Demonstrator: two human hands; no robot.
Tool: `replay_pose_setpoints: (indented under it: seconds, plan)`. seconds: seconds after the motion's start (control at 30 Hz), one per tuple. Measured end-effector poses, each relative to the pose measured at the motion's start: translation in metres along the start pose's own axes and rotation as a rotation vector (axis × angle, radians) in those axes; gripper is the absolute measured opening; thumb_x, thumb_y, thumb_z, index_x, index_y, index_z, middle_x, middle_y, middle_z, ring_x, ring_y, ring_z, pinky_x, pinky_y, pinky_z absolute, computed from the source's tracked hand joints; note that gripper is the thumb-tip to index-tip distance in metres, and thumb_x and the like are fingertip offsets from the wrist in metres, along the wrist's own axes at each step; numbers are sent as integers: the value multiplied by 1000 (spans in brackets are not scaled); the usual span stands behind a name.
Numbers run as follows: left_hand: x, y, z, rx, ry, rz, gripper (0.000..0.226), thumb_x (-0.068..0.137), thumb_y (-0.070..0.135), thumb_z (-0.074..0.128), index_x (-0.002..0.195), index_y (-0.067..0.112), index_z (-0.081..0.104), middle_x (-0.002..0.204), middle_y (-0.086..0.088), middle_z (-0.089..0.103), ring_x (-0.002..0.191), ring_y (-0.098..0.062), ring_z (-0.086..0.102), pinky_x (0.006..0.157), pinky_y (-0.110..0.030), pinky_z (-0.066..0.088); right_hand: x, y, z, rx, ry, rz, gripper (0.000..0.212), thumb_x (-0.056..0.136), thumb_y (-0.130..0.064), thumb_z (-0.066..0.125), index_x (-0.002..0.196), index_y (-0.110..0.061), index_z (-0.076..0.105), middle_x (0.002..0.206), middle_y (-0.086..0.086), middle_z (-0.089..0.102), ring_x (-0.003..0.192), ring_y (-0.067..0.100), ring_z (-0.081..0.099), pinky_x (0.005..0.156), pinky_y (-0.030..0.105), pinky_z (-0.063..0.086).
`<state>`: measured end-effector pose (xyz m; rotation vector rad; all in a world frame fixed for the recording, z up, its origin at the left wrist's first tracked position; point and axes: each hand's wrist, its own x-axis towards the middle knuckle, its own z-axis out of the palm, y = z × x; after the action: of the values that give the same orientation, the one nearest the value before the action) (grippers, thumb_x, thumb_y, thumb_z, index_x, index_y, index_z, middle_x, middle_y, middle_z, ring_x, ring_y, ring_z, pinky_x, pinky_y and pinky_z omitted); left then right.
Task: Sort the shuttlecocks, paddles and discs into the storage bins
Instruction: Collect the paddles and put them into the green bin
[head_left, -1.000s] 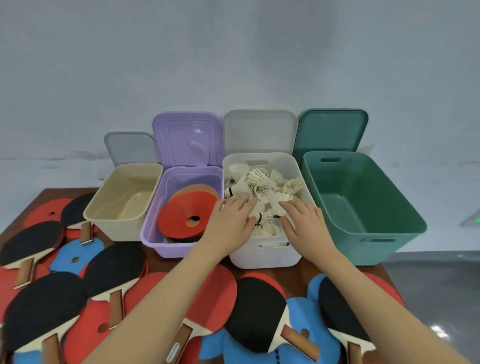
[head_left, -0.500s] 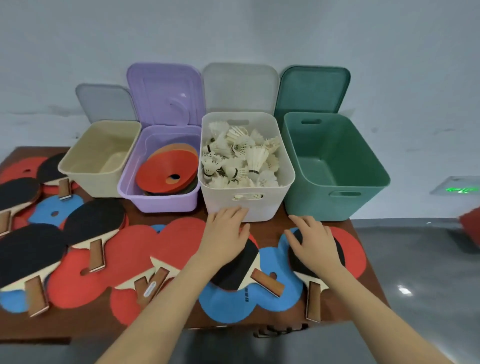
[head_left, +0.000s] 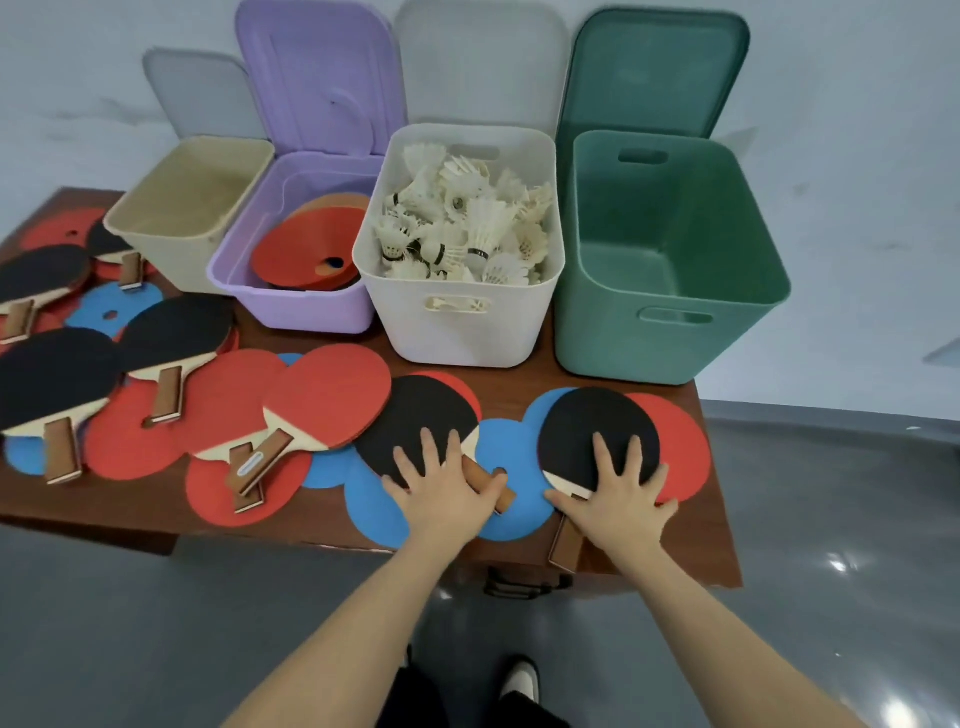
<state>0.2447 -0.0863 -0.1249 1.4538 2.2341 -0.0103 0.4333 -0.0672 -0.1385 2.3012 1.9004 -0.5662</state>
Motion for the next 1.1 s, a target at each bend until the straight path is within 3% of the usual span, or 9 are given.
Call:
replay_pose_setpoints:
  seconds: [0.2, 0.4, 0.57, 0.77, 0.93, 1.0, 1.1]
  plan:
    - [5, 8, 10, -4, 13, -32, 87, 78, 73, 36, 148, 36, 2, 158, -1, -10, 139, -42, -16, 109, -64, -5, 7, 14, 2, 43, 74, -106, 91, 72, -74, 52, 146, -39, 12, 157, 5, 2, 137, 48, 1, 109, 54, 20]
    - [5, 8, 12, -25, 29, -30, 84, 77, 73, 37, 147, 39, 5, 158, 2, -8, 139, -41, -17, 109, -63, -7, 9, 32, 0, 146, 164, -202, 86, 68, -63, 68, 140, -29, 37, 151, 10, 24, 135, 49, 10, 105, 59, 24]
    - [7, 16, 19, -62, 76, -69, 83, 78, 65, 43, 147, 38, 7, 158, 1, -9, 139, -42, -19, 108, -65, -8, 7, 29, 0, 200, 190, -205, 84, 67, -61, 70, 138, -28, 41, 149, 8, 29, 136, 46, 10, 104, 58, 24]
    - [-7, -24, 17, -18, 30, 83, 87, 74, 57, 54, 146, 44, 6, 157, 6, -12, 139, -37, -22, 110, -60, -9, -4, 22, 12, 272, 231, -237, 80, 63, -58, 75, 131, -26, 50, 143, 7, 37, 135, 44, 13, 104, 59, 25]
    - [-16, -74, 3, 13, -36, 258, 84, 66, 65, 40, 143, 50, 11, 157, 12, -9, 142, -29, -18, 112, -57, -8, -10, 3, 25, 295, 202, -325, 79, 61, -55, 78, 129, -25, 52, 141, 7, 39, 136, 45, 14, 103, 60, 26]
    - [-19, -80, 5, 44, 1, 225, 79, 75, 64, 47, 144, 49, 11, 157, 9, -9, 142, -32, -16, 112, -58, -4, -8, -6, 29, 283, 199, -359, 78, 61, -53, 78, 129, -25, 53, 142, 9, 38, 135, 47, 14, 103, 62, 26]
    - [-19, -69, 9, -6, 126, -19, 84, 77, 73, 46, 146, 42, 9, 157, 0, -9, 141, -40, -9, 112, -56, 2, -7, -14, 30, 196, 180, -362, 80, 66, -59, 72, 136, -31, 44, 151, 10, 24, 138, 46, 5, 108, 59, 19]
